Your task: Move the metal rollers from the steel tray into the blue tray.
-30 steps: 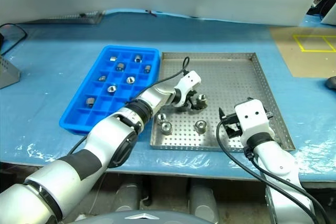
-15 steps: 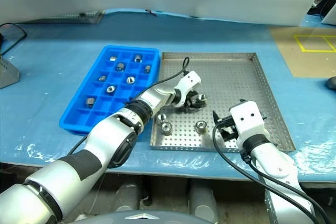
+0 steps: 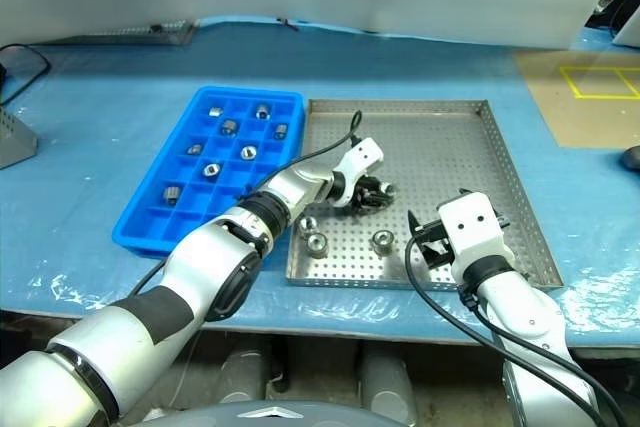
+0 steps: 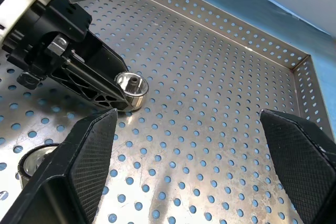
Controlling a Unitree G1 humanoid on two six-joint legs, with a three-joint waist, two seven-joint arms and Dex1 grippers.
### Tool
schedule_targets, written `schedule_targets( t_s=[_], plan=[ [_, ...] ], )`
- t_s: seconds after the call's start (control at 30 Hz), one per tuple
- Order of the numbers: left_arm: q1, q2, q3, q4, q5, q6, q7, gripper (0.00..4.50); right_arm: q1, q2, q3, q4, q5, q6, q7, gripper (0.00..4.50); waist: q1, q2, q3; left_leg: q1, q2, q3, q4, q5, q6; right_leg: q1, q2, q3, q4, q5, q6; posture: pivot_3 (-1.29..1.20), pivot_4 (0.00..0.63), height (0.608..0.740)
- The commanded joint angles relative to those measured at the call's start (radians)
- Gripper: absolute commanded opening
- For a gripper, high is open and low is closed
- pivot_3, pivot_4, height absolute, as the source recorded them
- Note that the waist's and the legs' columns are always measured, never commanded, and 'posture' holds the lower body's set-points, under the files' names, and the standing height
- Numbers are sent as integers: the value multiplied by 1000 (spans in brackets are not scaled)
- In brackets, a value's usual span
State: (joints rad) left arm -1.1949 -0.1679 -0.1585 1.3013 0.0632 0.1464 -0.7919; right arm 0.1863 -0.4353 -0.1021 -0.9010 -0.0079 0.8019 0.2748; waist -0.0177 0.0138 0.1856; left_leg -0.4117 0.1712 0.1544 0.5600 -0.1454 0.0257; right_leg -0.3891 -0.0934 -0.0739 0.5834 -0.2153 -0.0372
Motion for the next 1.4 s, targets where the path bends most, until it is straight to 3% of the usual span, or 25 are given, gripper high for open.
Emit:
schedule_targets(
  t_s=[0.03, 0.23, 0.4, 0.7, 0.8, 0.93, 1.2, 1.4],
  plan=[
    [28, -105, 1, -13, 6, -28, 25, 1929, -11, -7, -2, -9, -15, -27, -8, 4500, 0, 0, 0, 0, 0, 0, 0, 0, 0, 0, 0, 0, 0, 0, 0, -463, 150, 740],
    [18, -81, 8, -22, 3, -68, 26, 1929, -22, -12, 2, 6, -15, -37, -6, 4500, 0, 0, 0, 0, 0, 0, 0, 0, 0, 0, 0, 0, 0, 0, 0, -453, 150, 740],
    [-29, -35, 98, -44, -73, -77, 25, 1929, -51, -3, -10, -5, 41, -30, 31, 4500, 1, 0, 0, -1, 0, 0, 0, 0, 0, -1, 0, 0, 0, 0, 0, -424, 150, 740],
    [-69, 174, 179, -148, -157, -7, -214, 1929, -158, -69, -115, -14, 255, 35, 202, 4500, 4, 0, 0, 0, 1, 0, -1, 0, 0, -1, 0, 0, 0, 0, 0, -280, 150, 740],
    [-41, 281, 201, -260, -201, 69, -313, 1929, -237, -91, -87, 74, 275, 10, 228, 4500, 8, 0, 0, 1, 1, 0, -3, 1, -1, -1, 0, 0, 1, 0, -1, -214, 150, 740],
    [56, 396, 213, -472, -246, 180, -341, 1929, -358, -99, 4, 195, 284, -43, 271, 4500, 31, 1, 1, 1, 1, 0, -4, 1, -2, -2, 0, 0, 3, 1, -2, -39, 150, 740],
    [338, 582, 257, -927, -301, 387, -231, 1929, -555, -91, 166, 448, 261, -196, 381, 4500, 106, 2, 1, -2, 2, 0, -8, 5, -7, -8, 0, -2, 7, 0, -4, 178, 150, 740],
    [596, 692, 348, -1201, -389, 406, -212, 1929, -623, -74, 252, 588, 223, -305, 436, 4500, 153, 2, 1, -6, 4, -1, -8, 6, -9, -13, 0, -3, 9, -1, -5, 294, 150, 740]
  ],
)
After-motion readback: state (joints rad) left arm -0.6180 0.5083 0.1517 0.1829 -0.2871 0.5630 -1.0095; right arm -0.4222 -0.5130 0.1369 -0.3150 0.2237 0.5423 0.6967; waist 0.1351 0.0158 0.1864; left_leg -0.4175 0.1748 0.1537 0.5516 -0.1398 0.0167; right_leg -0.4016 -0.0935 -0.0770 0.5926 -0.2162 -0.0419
